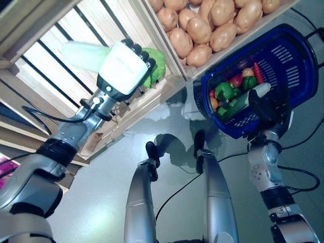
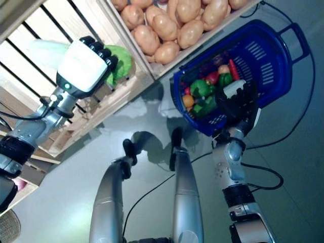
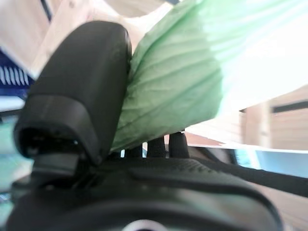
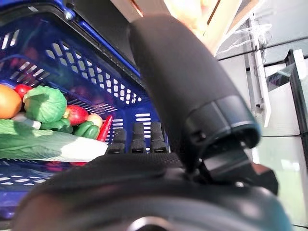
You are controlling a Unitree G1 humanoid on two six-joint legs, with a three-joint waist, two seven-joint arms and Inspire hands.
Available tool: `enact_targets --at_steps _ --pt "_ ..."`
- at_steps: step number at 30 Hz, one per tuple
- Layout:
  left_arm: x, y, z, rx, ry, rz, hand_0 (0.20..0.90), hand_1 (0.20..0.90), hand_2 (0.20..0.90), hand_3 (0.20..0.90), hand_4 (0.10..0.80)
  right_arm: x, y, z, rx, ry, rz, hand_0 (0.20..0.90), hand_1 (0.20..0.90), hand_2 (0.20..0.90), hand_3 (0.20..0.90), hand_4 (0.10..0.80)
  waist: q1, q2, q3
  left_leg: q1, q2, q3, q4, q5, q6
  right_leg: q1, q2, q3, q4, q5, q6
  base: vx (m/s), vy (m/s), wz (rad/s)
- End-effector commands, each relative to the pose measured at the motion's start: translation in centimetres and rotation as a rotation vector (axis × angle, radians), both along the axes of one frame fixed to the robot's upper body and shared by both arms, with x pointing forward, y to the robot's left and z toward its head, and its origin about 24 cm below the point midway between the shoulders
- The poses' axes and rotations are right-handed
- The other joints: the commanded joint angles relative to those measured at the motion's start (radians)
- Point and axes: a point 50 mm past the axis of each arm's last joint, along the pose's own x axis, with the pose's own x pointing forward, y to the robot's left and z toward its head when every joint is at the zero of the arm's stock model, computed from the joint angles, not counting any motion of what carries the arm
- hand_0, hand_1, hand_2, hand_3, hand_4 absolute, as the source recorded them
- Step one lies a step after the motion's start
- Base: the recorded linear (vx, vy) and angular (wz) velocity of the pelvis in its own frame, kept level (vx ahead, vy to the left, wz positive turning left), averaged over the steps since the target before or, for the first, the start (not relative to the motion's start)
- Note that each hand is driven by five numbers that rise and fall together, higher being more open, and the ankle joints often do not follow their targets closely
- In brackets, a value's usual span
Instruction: Put vegetables into the basket
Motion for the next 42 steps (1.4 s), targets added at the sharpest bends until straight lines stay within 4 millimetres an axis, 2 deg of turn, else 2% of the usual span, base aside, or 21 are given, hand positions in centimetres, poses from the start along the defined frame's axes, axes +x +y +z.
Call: enact_targets --at_steps 1,8,10,17,19,22,25,29,32,35,42 --pt "-2.8 0.1 6.8 -0.224 -0.312 -0.177 0.3 0.3 0.3 0.3 0.4 -1.5 -0.9 3.9 -0.017 -0.207 -0.068 0.9 0.9 0.9 0.9 0.8 0.022 -0.015 0.0 0.073 0.003 -0.034 -0.119 0.037 -0.048 0.141 0.025 -0.014 -0.057 -0.026 0.013 -0.007 -0.011 0.04" --pt "-3.6 1.4 5.4 -0.575 -0.274 -0.294 0.3 0.3 0.3 0.3 0.4 -1.6 -0.3 2.7 -0.004 -0.179 -0.065 0.9 0.9 0.9 0.9 0.8 0.046 -0.029 0.0 0.174 -0.006 -0.044 -0.204 0.081 -0.057 0.262 0.041 -0.028 -0.154 -0.006 0.01 0.005 -0.005 0.02" --pt "-3.9 1.6 4.7 -0.721 -0.241 -0.35 0.3 0.3 0.3 0.3 0.4 -1.8 0.2 2.4 -0.029 -0.173 -0.067 0.9 0.9 0.9 0.9 0.8 0.055 -0.036 0.0 0.218 -0.009 -0.045 -0.225 0.081 -0.059 0.311 0.047 -0.033 -0.177 -0.013 0.008 0.027 -0.018 0.04" --pt "-4.0 1.8 0.7 -1.247 0.006 -0.576 0.3 0.3 0.3 0.3 0.4 -1.9 1.3 1.6 -0.072 -0.156 -0.027 0.9 0.9 0.9 0.9 0.8 0.087 -0.053 0.0 0.35 -0.035 -0.068 -0.297 0.098 -0.057 0.469 0.063 -0.064 -0.262 -0.012 0.0 0.017 -0.009 0.04" --pt "-3.9 1.2 -0.6 -1.392 0.147 -0.69 0.3 0.3 0.3 0.3 0.4 -1.8 1.8 1.5 -0.121 -0.149 -0.011 0.9 0.9 0.9 0.9 0.8 0.095 -0.057 -0.013 0.381 -0.042 -0.072 -0.317 0.102 -0.055 0.509 0.068 -0.075 -0.292 -0.008 -0.002 0.066 -0.029 0.1" --pt "-3.9 0.4 -2.5 -1.548 0.253 -0.798 0.3 0.3 0.3 0.3 0.4 -1.7 2.2 1.1 -0.184 -0.113 0.068 0.9 0.9 0.9 0.9 0.8 0.1 -0.059 -0.035 0.426 -0.046 -0.075 -0.341 0.106 -0.056 0.568 0.074 -0.099 -0.33 -0.005 -0.009 0.092 -0.01 0.15" --pt "-4.1 -0.1 -3.9 -1.645 0.363 -0.89 0.3 0.3 0.3 0.3 0.4 -1.7 3.0 0.1 -0.213 -0.07 0.202 0.9 0.9 0.9 0.9 0.8 0.104 -0.065 -0.052 0.468 -0.049 -0.075 -0.362 0.109 -0.055 0.617 0.08 -0.113 -0.362 -0.002 -0.015 0.102 -0.006 0.08" --pt "-4.4 -0.9 -5.5 -1.722 0.537 -1.003 0.3 0.3 0.3 0.3 0.4 -1.9 4.0 -1.8 -0.303 0.054 0.448 0.9 0.9 0.9 0.9 0.8 0.11 -0.092 -0.082 0.532 -0.045 -0.073 -0.425 0.124 -0.056 0.691 0.081 -0.129 -0.431 0.017 -0.01 0.089 -0.037 0.08" --pt "-4.5 -1.4 -6.2 -1.708 0.636 -1.02 0.3 0.3 0.3 0.3 0.4 -2.4 4.1 -2.6 -0.395 0.106 0.558 0.9 0.9 0.9 0.9 0.8 0.113 -0.108 -0.108 0.57 -0.044 -0.076 -0.472 0.14 -0.058 0.737 0.082 -0.139 -0.481 0.036 -0.004 0.079 -0.051 0.03" --pt "-4.4 -2.1 -7.1 -1.722 0.744 -1.014 0.3 0.3 0.3 0.3 0.4 -2.6 3.9 -2.2 -0.522 0.134 0.62 0.9 0.9 0.9 0.9 0.8 0.119 -0.122 -0.144 0.633 -0.037 -0.076 -0.534 0.151 -0.062 0.801 0.083 -0.152 -0.539 0.053 0.006 0.118 -0.056 0.04" --pt "-4.7 -2.3 -9.1 -1.758 0.847 -0.958 0.3 0.3 0.3 0.3 0.4 -3.3 4.1 -2.9 -0.714 0.296 0.794 0.9 0.9 0.9 0.9 0.8 0.126 -0.118 -0.231 0.741 -0.021 -0.085 -0.648 0.184 -0.07 0.9 0.079 -0.166 -0.631 0.089 0.019 0.114 0.0 -0.02"
